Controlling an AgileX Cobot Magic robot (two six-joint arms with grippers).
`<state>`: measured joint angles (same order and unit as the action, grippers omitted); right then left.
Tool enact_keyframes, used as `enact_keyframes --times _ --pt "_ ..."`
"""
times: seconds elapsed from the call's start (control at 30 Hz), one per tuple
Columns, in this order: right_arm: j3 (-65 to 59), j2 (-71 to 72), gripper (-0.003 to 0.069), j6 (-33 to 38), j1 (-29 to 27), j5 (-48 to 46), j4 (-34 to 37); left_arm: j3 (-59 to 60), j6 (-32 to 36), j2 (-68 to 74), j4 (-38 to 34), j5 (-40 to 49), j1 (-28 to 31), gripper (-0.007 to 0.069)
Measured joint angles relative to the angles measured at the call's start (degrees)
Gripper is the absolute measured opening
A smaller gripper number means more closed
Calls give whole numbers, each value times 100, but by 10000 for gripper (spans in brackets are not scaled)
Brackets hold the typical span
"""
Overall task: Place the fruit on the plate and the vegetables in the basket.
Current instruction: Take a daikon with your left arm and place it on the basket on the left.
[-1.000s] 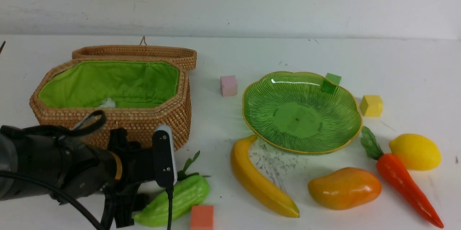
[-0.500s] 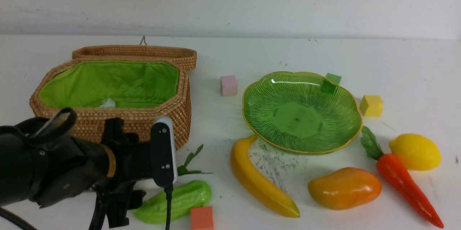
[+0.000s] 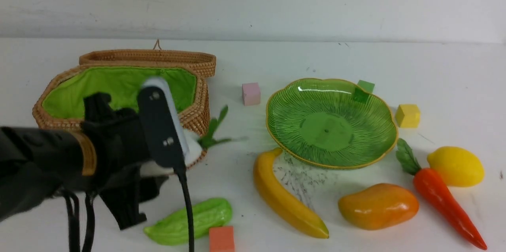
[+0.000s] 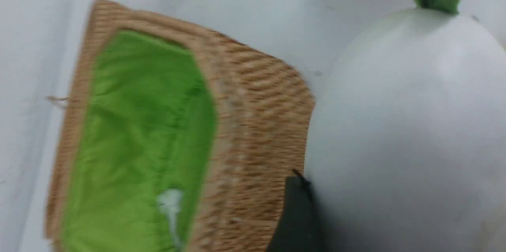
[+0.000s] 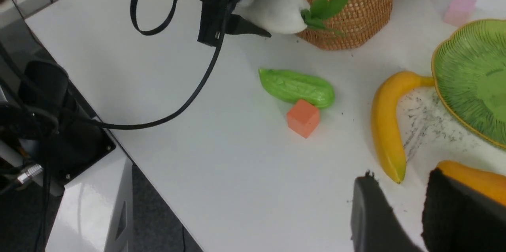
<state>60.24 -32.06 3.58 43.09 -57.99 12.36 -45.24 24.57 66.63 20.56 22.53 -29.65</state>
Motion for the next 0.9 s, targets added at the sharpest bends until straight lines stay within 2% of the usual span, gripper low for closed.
enact_keyframes --times 0.23,0.4,0.6,0.8,0.9 --pt "0 0 212 305 0 1322 -5 -1019 -353 590 1071 -323 1034 519" --pt "0 0 215 332 0 1599 -5 -1480 -364 1571 1536 -565 1652 519" --pt "0 0 215 338 0 1478 -5 -1550 -361 2146 2140 -610 1752 519" --pt "0 0 218 338 0 1424 -5 -1572 -378 2153 2224 -669 1752 520" --pt "-5 0 220 338 0 1416 -5 -1572 -450 2153 2224 -641 1752 562"
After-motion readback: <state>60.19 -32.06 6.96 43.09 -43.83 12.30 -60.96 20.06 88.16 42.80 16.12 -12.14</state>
